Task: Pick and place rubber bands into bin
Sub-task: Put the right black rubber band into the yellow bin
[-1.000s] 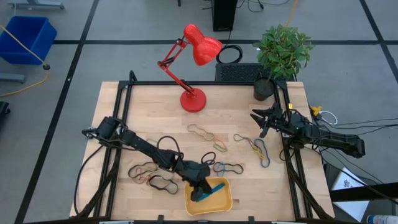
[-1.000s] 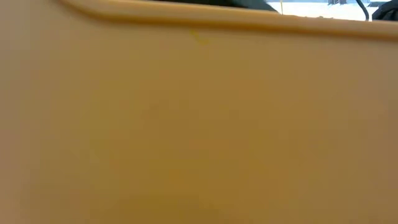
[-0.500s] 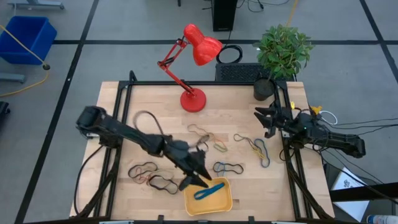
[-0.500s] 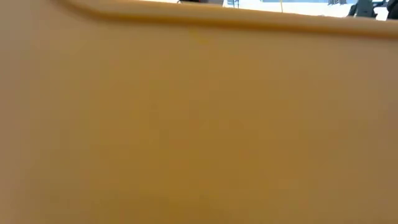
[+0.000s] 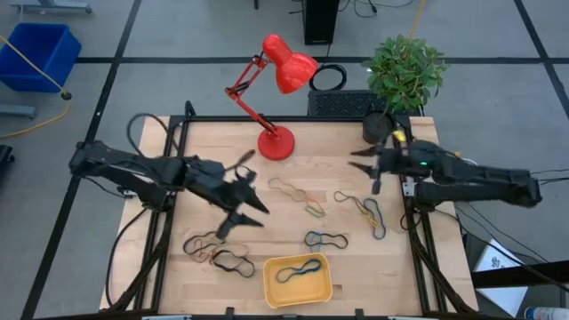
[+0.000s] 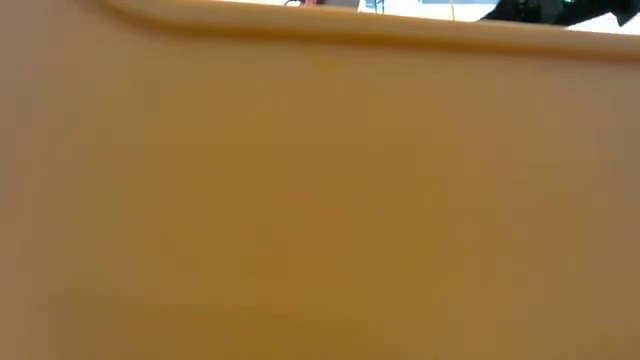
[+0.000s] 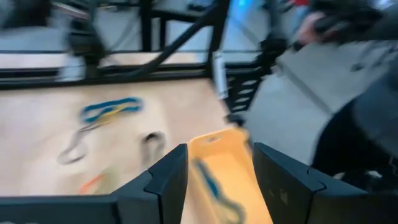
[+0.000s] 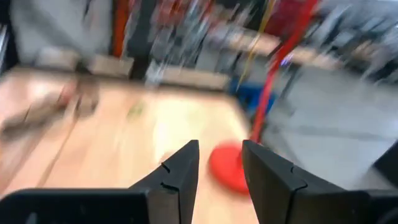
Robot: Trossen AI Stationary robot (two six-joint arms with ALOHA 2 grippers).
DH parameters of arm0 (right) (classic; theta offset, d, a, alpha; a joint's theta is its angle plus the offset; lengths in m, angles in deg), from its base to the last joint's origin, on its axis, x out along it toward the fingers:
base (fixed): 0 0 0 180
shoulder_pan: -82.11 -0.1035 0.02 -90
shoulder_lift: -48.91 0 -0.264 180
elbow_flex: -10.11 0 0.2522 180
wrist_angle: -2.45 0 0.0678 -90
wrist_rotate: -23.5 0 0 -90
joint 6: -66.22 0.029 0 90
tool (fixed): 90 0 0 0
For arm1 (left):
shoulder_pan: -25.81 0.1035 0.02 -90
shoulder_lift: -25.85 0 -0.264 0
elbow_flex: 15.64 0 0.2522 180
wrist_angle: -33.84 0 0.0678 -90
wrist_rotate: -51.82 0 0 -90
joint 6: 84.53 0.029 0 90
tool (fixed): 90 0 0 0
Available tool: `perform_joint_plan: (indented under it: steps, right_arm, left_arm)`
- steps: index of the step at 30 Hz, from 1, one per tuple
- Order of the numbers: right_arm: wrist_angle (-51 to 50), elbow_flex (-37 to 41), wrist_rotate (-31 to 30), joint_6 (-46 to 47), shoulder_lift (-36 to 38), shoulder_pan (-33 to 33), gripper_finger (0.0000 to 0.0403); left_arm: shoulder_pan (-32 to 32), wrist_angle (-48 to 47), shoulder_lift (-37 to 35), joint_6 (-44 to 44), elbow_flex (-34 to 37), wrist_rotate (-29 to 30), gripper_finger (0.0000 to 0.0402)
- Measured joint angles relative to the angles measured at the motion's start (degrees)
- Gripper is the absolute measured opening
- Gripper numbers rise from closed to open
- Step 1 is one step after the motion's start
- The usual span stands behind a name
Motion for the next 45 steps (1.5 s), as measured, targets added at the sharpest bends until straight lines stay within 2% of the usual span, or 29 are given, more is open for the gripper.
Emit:
perform_joint_plan:
  steps: [4, 7, 14, 22, 27, 36, 40, 45]
  right_arm:
    - [-10.96, -8.62, -1.51, -0.82, -12.53, -6.54, 0.0116]
    - [-16.22, -11.83, -4.3, 1.11, -21.23, -12.27, 0.0116]
    - [-15.31, -12.27, -4.59, 10.92, -35.65, -23.5, 0.0116]
    - [-14.94, -12.27, -4.46, 21.29, -47.53, -31.29, 0.0116]
    - [-14.9, -12.27, -4.43, 24.45, -52.76, -32.84, 0.0116]
    - [-14.88, -12.38, -4.04, 26.63, -57.06, -32.95, 0.0113]
    - [-14.82, -12.51, -2.11, 26.35, -57.75, -32.86, 0.0087]
    - [-14.85, -12.51, -1.37, 26.21, -57.8, -32.88, 0.003]
  left_arm:
    - [1.99, -6.33, -3.07, 2.78, 0.0, 4.76, 0.0187]
    - [3.3, -9.63, -4.23, 4.74, 0.0, 7.21, 0.0186]
    - [5.94, -13.24, -4.13, 8.31, 0.0, 8.31, 0.0186]
    - [8.21, -16.09, -3.89, 11.0, 0.0, 8.32, 0.0186]
    - [9.11, -16.17, -3.86, 12.44, 0.01, 8.27, 0.0186]
    - [9.2, -16.17, -3.86, 13.13, 0.0, 8.28, 0.0186]
    - [9.2, -16.14, -3.86, 13.09, 0.0, 8.29, 0.0186]
    - [9.2, -16.15, -3.86, 13.06, 0.01, 8.28, 0.0186]
